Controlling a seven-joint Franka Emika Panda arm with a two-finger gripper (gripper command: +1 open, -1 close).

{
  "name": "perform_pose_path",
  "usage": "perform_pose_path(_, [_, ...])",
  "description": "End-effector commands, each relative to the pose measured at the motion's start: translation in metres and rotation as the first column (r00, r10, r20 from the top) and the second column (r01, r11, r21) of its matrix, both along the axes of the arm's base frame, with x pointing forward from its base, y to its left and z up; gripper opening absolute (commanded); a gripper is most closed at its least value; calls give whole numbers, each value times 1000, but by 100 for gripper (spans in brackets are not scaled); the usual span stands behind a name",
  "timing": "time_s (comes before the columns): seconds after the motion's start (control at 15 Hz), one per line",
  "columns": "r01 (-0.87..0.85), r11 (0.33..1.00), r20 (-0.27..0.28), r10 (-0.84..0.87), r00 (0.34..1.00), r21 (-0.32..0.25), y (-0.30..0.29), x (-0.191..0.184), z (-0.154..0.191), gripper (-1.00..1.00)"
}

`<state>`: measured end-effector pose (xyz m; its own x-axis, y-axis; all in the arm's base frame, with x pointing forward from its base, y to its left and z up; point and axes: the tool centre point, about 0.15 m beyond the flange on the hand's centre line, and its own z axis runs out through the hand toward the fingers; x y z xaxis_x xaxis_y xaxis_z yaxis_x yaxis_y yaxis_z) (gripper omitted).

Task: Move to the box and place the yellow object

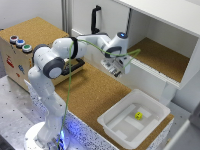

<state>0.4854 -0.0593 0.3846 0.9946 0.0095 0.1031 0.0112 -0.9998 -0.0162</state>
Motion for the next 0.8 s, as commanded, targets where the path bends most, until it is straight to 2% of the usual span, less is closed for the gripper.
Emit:
perform_pose_path(0.0, [-221, 974, 21, 222, 975, -43, 95, -18, 23, 100])
perform_pose_path(0.2, [-362, 932, 54, 362, 931, -1, 153, -26, 40, 100])
perform_pose_path(0.33, [-453, 892, 91, 450, 888, 5, 192, -36, 57, 100])
perform_pose_path(0.73, [-671, 742, 126, 665, 736, 4, 288, -87, 74, 100])
